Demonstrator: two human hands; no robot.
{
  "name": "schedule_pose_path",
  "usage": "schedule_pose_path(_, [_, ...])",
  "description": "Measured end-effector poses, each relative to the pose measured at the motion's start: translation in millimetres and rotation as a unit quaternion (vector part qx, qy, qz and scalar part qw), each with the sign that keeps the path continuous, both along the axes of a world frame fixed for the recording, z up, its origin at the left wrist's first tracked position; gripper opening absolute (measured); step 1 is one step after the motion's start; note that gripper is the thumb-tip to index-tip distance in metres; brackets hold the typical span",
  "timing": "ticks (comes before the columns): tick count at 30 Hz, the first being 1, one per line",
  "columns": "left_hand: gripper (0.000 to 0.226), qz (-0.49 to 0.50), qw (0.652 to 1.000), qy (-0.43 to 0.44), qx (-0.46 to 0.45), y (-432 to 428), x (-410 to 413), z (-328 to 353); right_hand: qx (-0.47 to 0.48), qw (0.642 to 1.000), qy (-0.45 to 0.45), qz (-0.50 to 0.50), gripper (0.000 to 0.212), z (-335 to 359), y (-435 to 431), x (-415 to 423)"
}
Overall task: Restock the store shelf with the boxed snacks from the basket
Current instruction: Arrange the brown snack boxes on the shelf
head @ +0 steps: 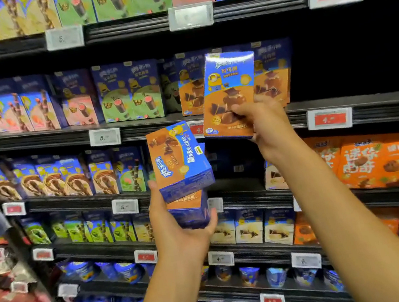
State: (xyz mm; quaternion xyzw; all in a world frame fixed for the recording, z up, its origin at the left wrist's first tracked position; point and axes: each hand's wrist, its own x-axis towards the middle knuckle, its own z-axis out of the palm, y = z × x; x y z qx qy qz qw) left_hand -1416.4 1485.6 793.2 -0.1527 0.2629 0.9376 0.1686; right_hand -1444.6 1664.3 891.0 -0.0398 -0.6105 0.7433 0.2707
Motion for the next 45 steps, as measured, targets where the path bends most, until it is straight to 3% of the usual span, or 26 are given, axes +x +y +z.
schedule_pose_path(4, [0.06, 0.002, 1.0, -0.011, 0.017, -2, -4, -7, 0.061, 0.998, 0.01, -0.026, 0.044, 7, 0, -29])
schedule_pose_path(11, [0.055, -0.039, 0.998, -0.042, -0.012, -13, -24, -18, 0.146, 0.983, 0.05, -0.098, 0.043, 16, -15, -75])
schedule_pose_path(15, [0.053, -0.083, 0.996, -0.038, -0.018, -22, -39, -23, 0.238, 0.948, 0.059, -0.203, 0.048, 14, -18, -93])
schedule_pose_path(21, [0.049, -0.124, 0.992, -0.033, -0.021, -29, -59, -33, 0.318, 0.908, -0.012, -0.273, 0.052, 3, -19, -106])
schedule_pose_path(26, [0.049, -0.149, 0.988, -0.037, -0.017, -31, -68, -39, 0.381, 0.852, -0.058, -0.355, 0.06, 2, -23, -112])
schedule_pose_path(30, [0.042, -0.161, 0.986, -0.036, -0.02, -31, -70, -41, 0.408, 0.83, -0.056, -0.376, 0.065, 2, -28, -116])
schedule_pose_path(34, [0.04, -0.161, 0.986, -0.046, -0.016, -30, -69, -42, 0.466, 0.792, -0.069, -0.389, 0.082, -6, -31, -117])
schedule_pose_path(36, [0.04, -0.16, 0.986, -0.044, -0.015, -30, -69, -42, 0.48, 0.78, -0.076, -0.394, 0.079, -7, -32, -119])
schedule_pose_path(45, [0.04, -0.151, 0.987, -0.046, -0.014, -29, -71, -40, 0.458, 0.799, -0.093, -0.379, 0.062, -4, -30, -132])
